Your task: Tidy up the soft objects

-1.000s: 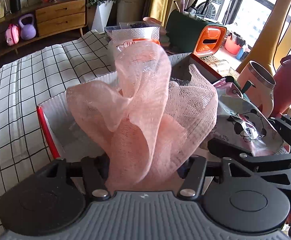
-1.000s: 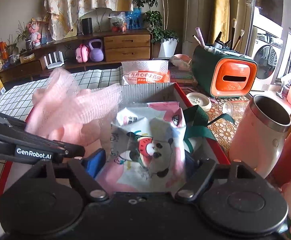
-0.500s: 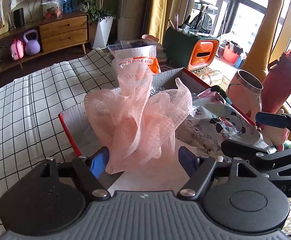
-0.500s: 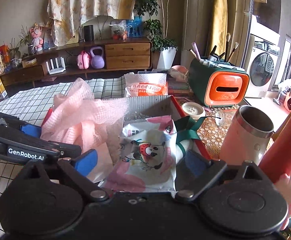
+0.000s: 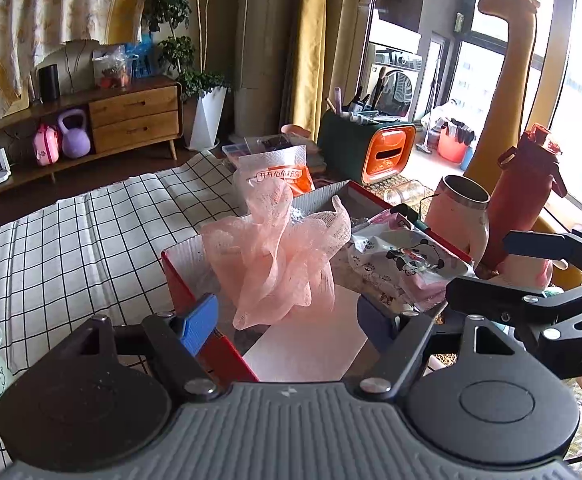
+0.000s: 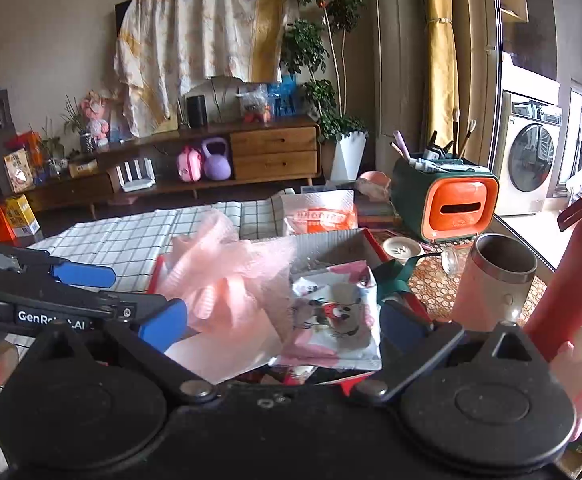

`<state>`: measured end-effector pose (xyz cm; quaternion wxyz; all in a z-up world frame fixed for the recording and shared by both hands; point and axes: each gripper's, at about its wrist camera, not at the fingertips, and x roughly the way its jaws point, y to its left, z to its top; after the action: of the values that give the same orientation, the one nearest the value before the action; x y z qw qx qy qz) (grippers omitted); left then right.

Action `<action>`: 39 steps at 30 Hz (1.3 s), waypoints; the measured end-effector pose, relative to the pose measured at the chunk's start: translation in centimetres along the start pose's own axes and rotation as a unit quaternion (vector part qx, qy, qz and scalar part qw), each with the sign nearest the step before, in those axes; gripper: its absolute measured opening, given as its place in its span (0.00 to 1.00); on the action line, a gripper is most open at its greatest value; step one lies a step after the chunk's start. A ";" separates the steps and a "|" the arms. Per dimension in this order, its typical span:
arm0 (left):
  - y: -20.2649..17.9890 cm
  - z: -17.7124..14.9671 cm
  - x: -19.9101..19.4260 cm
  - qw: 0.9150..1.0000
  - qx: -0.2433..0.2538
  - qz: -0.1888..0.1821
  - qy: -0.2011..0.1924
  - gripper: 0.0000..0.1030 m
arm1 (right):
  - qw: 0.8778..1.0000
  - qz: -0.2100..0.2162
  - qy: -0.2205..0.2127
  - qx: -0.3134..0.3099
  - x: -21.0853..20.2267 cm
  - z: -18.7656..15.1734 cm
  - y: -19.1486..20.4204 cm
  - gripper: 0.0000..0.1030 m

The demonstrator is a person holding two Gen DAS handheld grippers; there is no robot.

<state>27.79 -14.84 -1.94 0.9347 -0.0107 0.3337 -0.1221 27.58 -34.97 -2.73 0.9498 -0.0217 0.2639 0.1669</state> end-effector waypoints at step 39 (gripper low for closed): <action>1.3 -7.3 -11.7 0.995 -0.033 0.027 -0.088 1.00 | 0.994 0.009 -0.099 0.042 -8.0 -5.1 5.6 1.00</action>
<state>14.72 -10.39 -0.49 0.9624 -0.0438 0.2545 -0.0846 16.76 -32.81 -2.80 0.9697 0.0370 0.1759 0.1657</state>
